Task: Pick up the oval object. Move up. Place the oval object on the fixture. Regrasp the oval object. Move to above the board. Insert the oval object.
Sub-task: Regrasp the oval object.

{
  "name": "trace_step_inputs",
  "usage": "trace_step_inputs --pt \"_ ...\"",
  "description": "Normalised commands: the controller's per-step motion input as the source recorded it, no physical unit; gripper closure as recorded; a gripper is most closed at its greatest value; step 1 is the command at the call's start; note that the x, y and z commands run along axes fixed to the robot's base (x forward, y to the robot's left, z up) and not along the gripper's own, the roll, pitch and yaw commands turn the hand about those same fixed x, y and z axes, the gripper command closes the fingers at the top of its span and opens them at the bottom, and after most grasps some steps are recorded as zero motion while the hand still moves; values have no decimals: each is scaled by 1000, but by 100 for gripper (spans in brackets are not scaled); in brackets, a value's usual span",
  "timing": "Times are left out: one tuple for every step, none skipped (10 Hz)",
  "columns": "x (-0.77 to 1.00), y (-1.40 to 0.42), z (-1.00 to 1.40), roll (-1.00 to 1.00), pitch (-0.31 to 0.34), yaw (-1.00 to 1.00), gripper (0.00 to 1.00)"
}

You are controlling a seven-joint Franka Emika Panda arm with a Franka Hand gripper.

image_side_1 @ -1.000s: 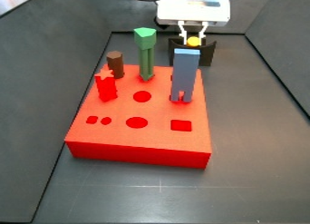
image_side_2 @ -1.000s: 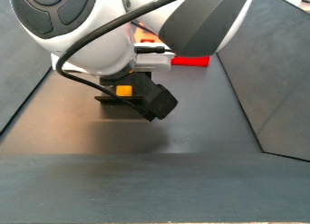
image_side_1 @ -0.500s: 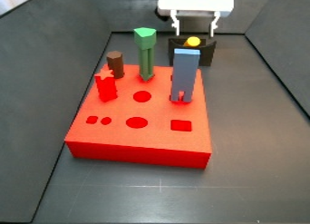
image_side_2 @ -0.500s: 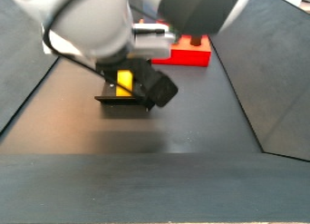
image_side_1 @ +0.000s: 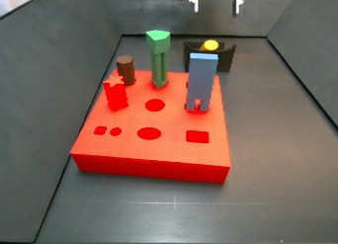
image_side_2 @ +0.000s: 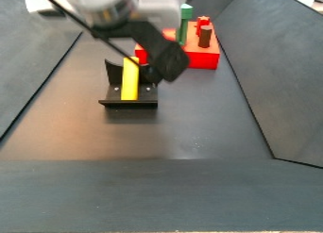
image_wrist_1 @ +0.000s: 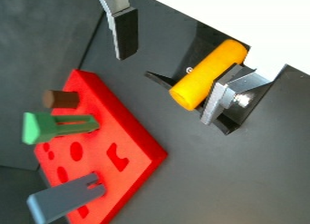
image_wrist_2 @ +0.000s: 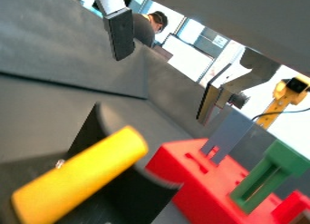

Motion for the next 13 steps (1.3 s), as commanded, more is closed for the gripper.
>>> trace_step_inputs --pt "-27 4 171 49 62 -43 0" --pt "-103 -851 848 1000 54 22 0" --pt "-96 -833 833 1000 53 23 0" --pt "-113 -679 710 1000 41 22 0" --pt "-124 -479 471 1000 31 20 0" --pt "-101 -311 263 1000 27 20 0" --pt "-79 -201 124 1000 25 19 0" --pt "-35 -56 28 1000 25 20 0" --pt "-26 -36 39 1000 25 20 0" --pt "-33 -40 24 1000 20 20 0" --pt "-37 -39 18 1000 17 20 0" --pt "-48 -27 13 1000 7 21 0" --pt "-49 -24 12 1000 2 21 0"
